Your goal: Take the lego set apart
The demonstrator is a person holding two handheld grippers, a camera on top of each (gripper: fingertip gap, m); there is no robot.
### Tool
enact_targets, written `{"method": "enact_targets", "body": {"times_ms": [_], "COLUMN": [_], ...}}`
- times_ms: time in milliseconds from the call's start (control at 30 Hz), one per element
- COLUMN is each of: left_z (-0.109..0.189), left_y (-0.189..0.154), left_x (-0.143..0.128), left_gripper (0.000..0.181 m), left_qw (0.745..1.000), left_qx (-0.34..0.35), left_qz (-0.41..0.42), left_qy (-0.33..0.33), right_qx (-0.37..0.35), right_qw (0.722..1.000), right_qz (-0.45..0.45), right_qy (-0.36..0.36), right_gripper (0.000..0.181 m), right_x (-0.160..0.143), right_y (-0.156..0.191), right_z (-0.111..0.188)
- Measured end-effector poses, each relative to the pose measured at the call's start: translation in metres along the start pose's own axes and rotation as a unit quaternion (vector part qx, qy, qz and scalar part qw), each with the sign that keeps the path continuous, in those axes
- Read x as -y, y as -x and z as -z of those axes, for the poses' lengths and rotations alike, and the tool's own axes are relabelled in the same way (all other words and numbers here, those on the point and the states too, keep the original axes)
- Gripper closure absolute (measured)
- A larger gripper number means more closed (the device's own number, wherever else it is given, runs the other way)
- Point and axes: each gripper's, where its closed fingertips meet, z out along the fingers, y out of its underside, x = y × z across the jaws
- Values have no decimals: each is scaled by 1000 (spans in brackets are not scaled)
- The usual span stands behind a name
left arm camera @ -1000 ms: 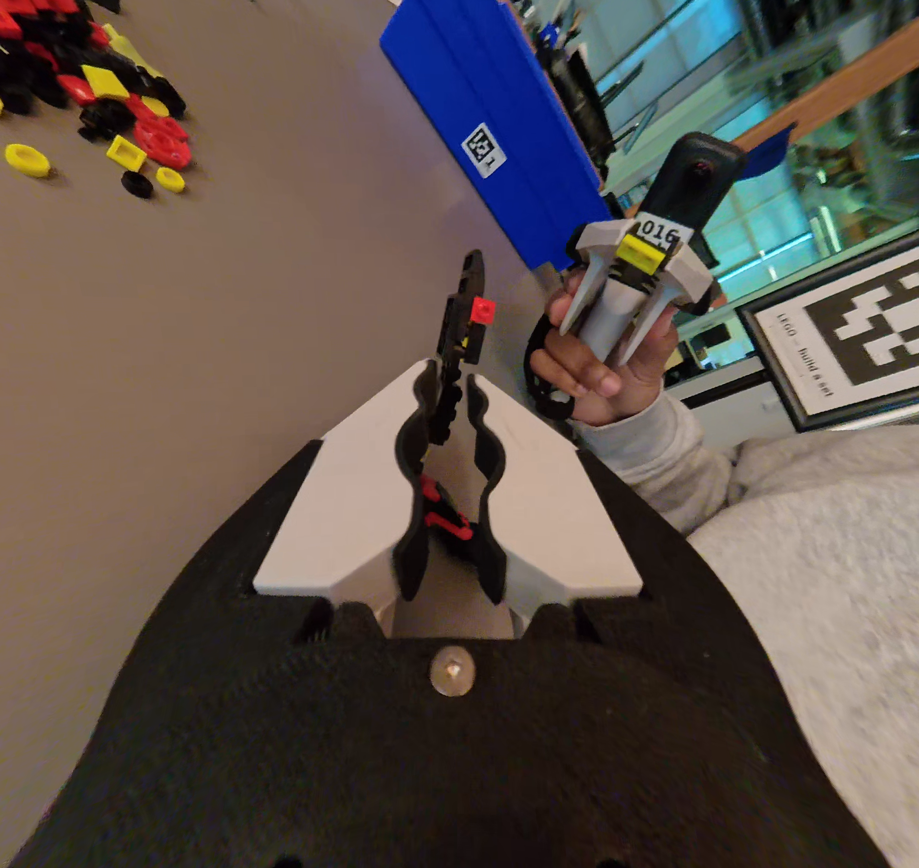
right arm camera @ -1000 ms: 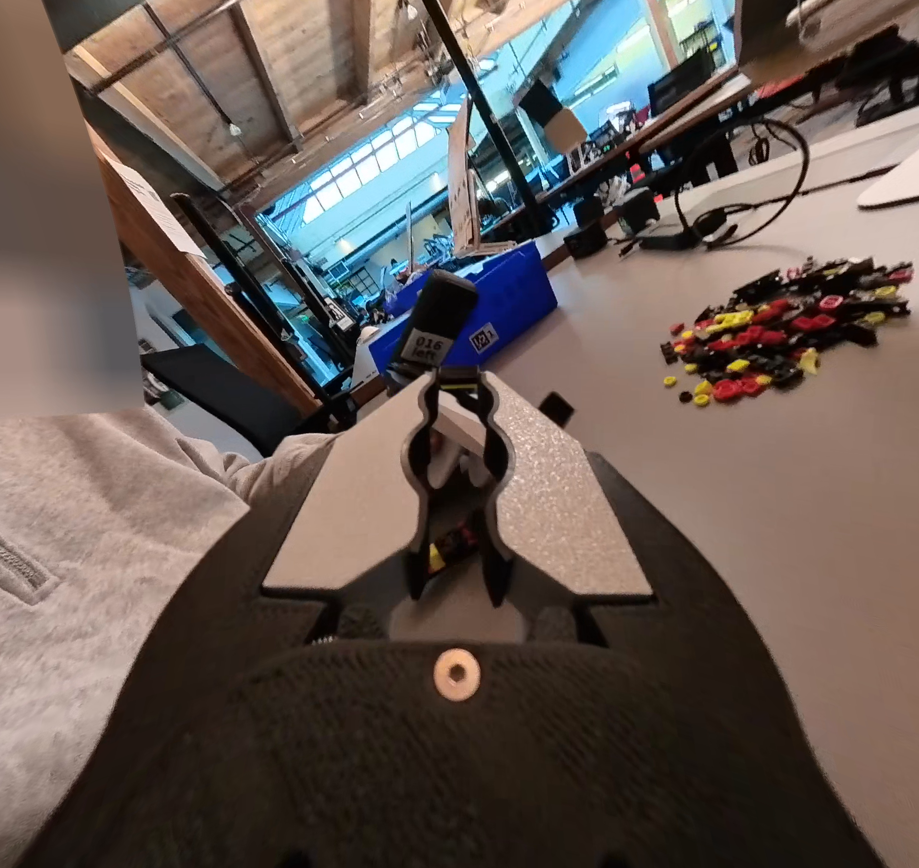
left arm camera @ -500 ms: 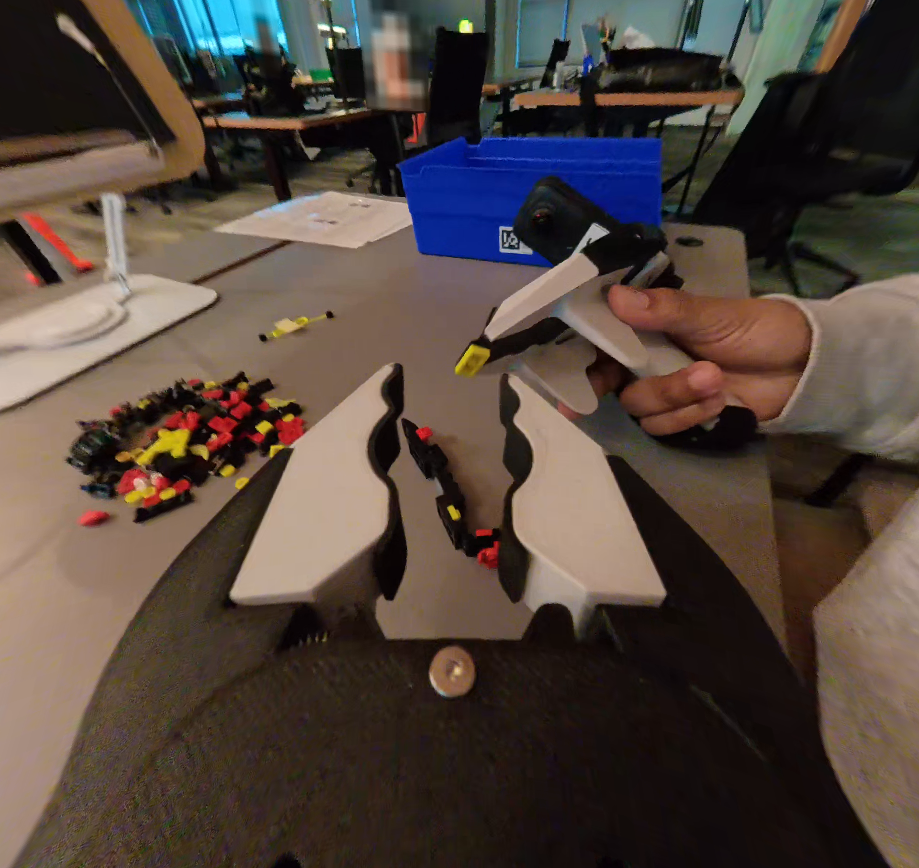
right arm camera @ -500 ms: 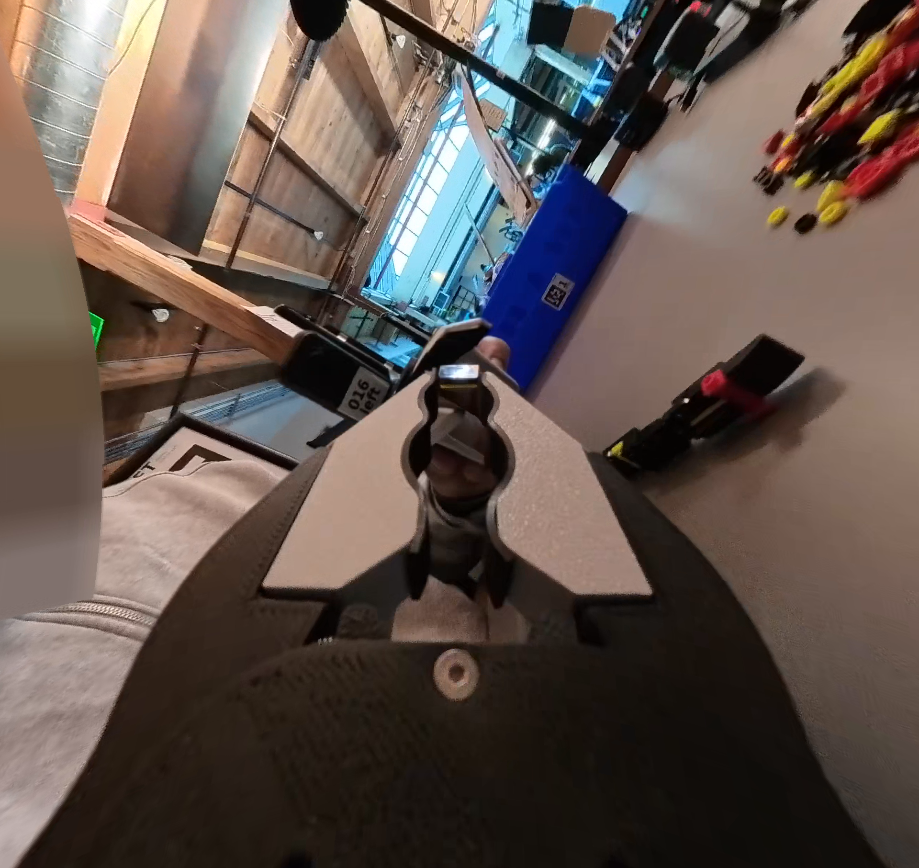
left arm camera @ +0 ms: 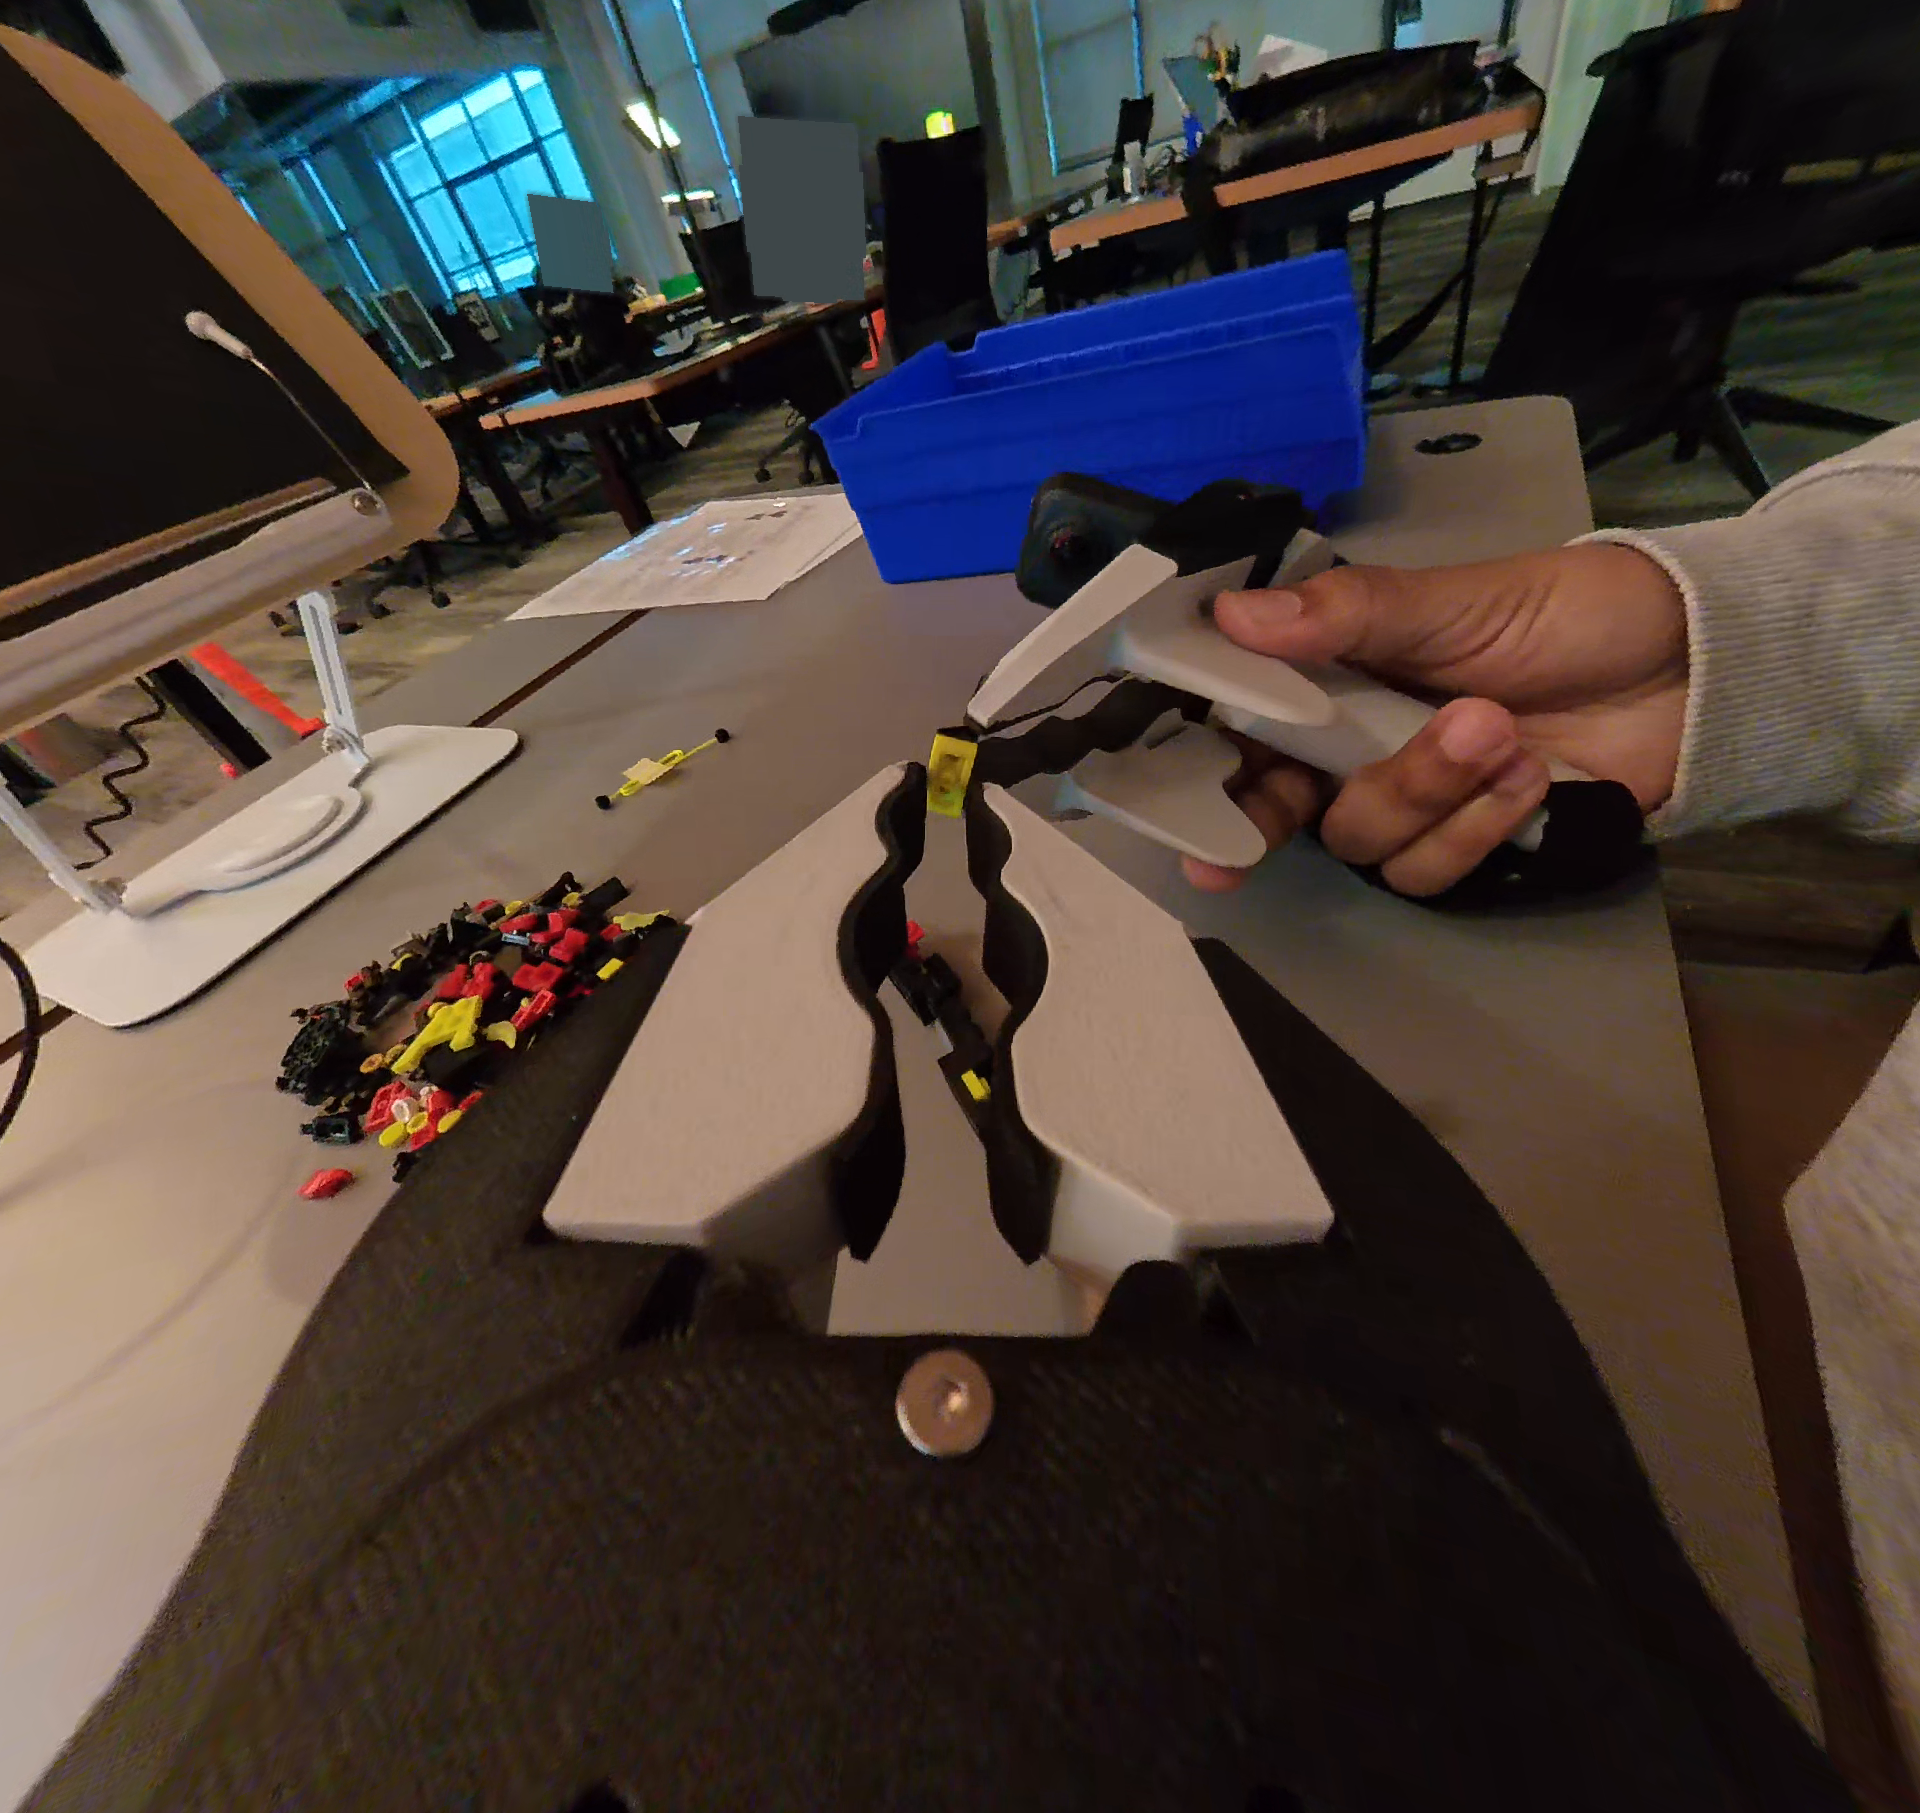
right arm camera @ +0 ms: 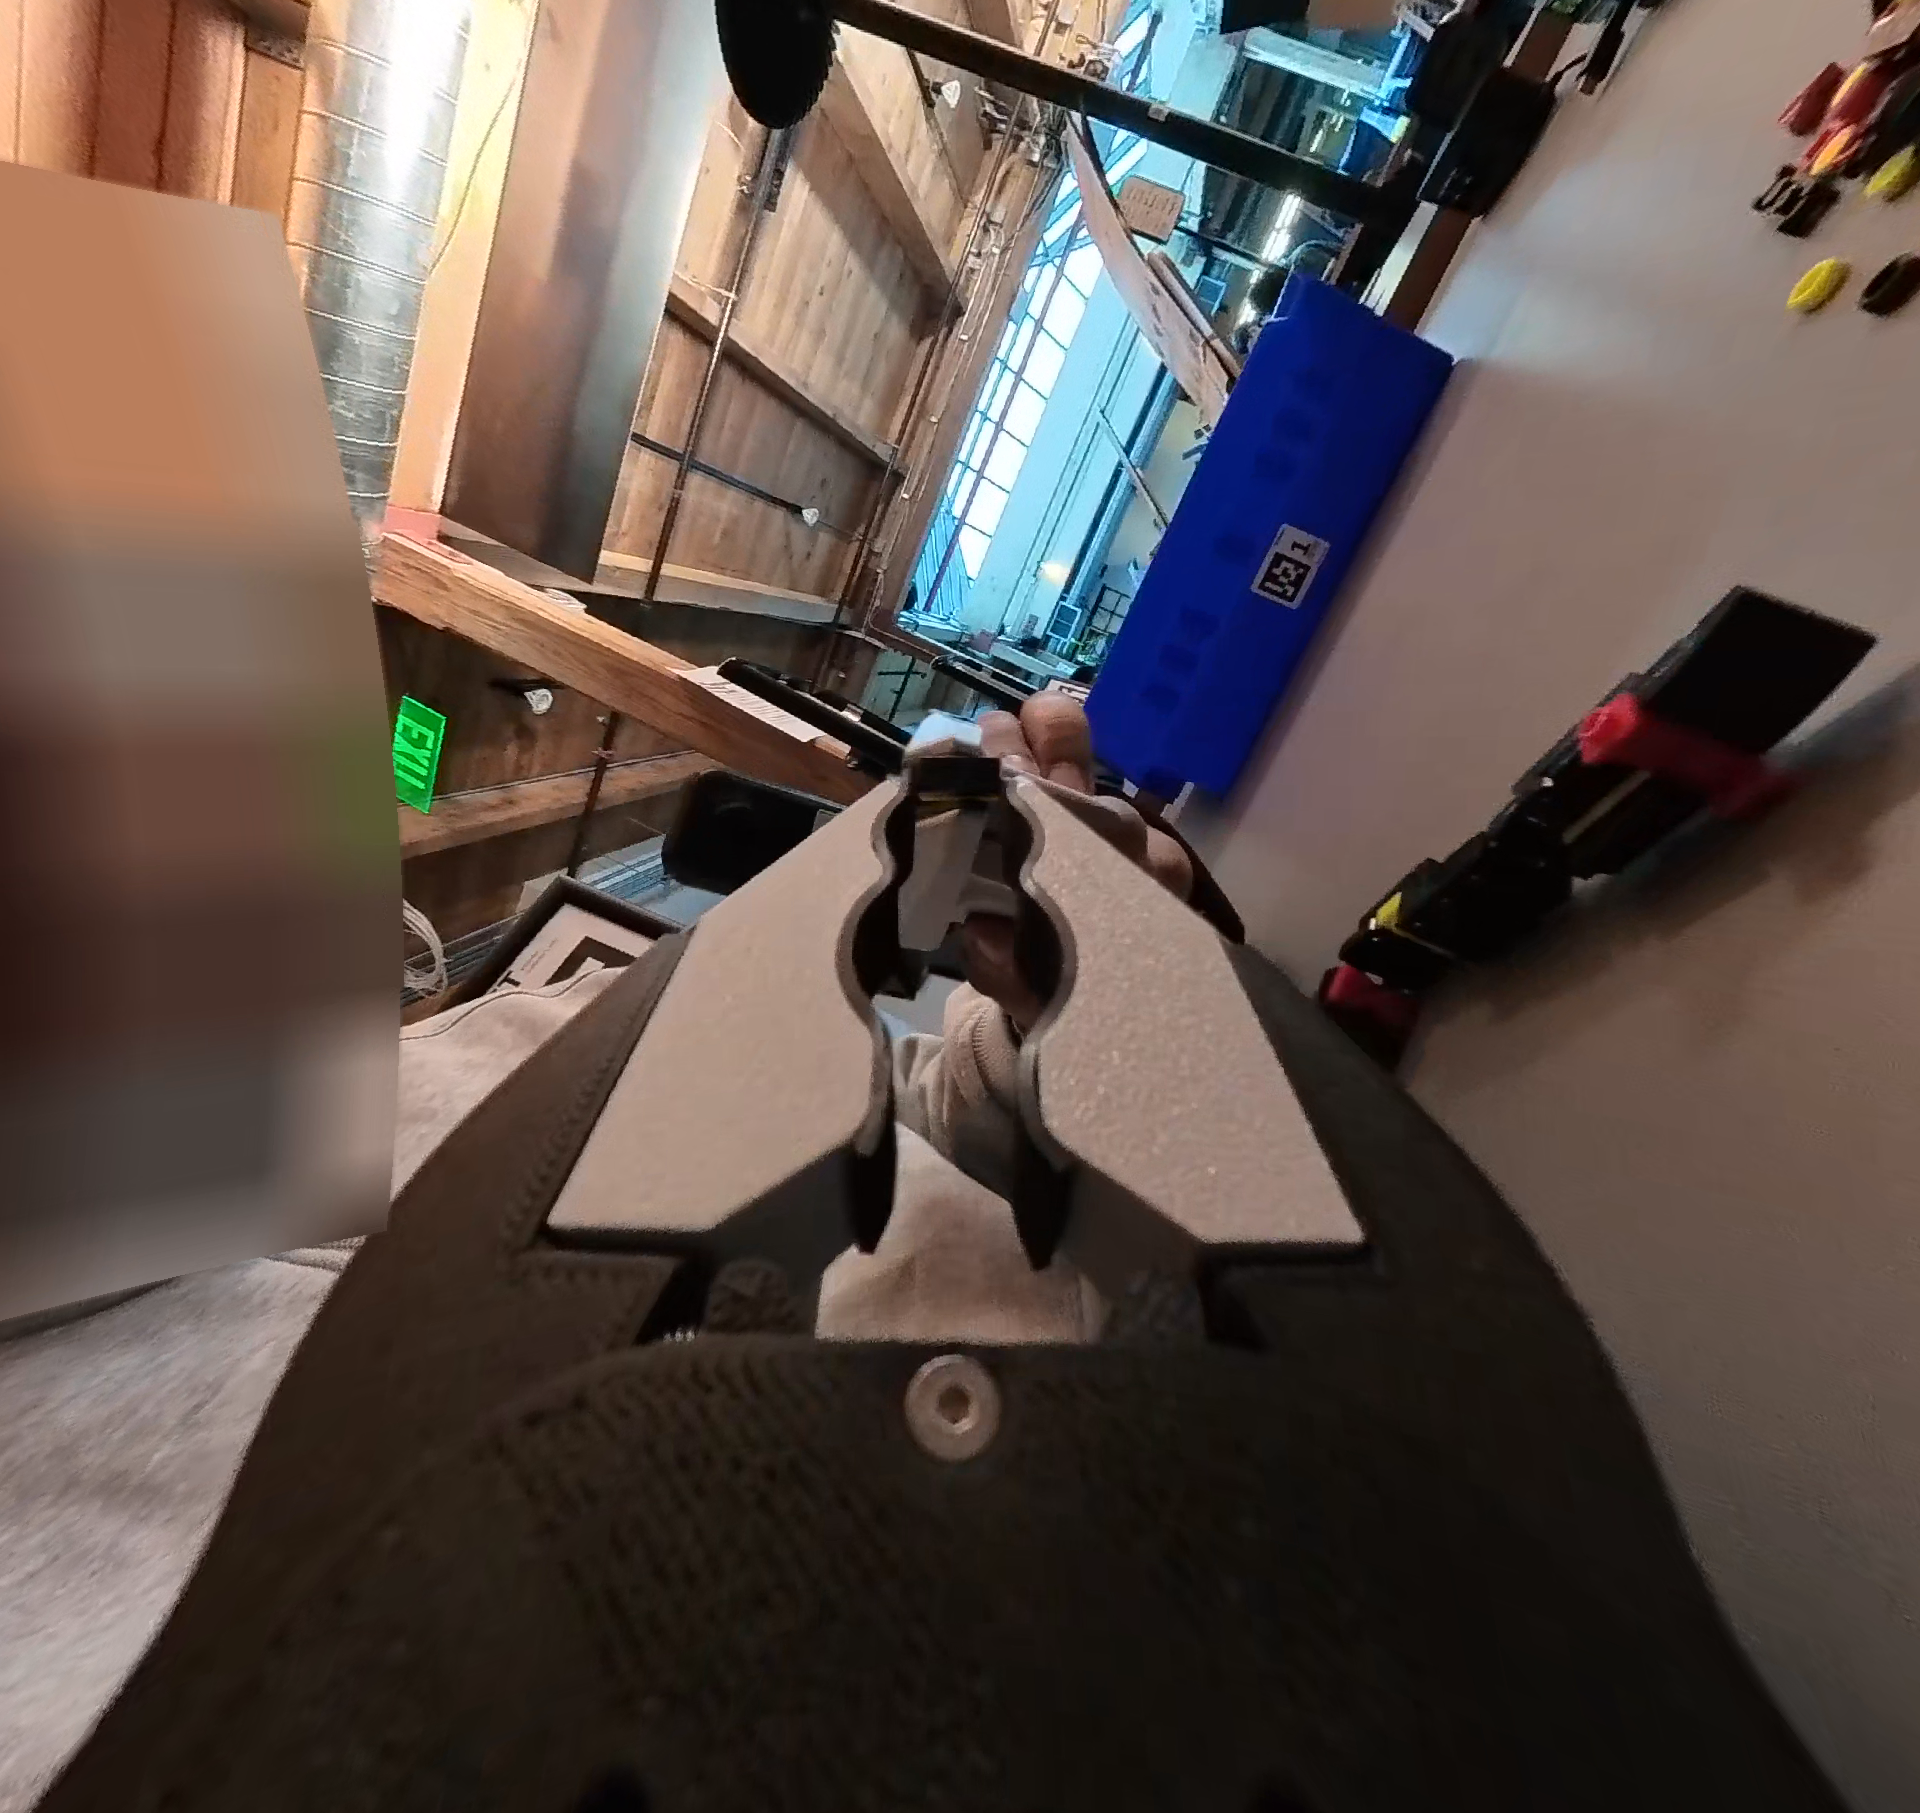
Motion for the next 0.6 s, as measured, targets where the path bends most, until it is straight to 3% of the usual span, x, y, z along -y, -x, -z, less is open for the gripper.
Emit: {"method": "enact_targets", "body": {"times_ms": [33,100,200,267,333,467,533,600], "left_z": [0,0,0,0,0,4,4,2], "left_y": [0,0,1,2,5,9,9,4], "left_x": [0,1,2,4,8,10,7,5], "left_gripper": [177,177,176,176,176,177,177,177], "left_qw": [1000,1000,995,982,948,852,833,831], "left_qx": [-2,-7,-30,-58,-100,-191,-204,-214], "left_qz": [5,22,90,180,298,482,510,510], "left_qy": [0,-4,-15,-28,-46,-72,-71,-58], "right_qx": [4,16,37,39,27,-44,-88,-118], "right_qw": [1000,1000,999,998,995,961,932,912], "right_qz": [-1,-7,-1,30,91,272,351,389], "right_qy": [1,0,-16,-25,-25,1,30,50], "right_gripper": [167,152,152,153,154,153,156,159], "right_x": [-1,0,5,9,12,13,9,5], "right_y": [1,3,9,15,21,24,19,12], "right_z": [0,0,3,5,7,9,10,9]}}
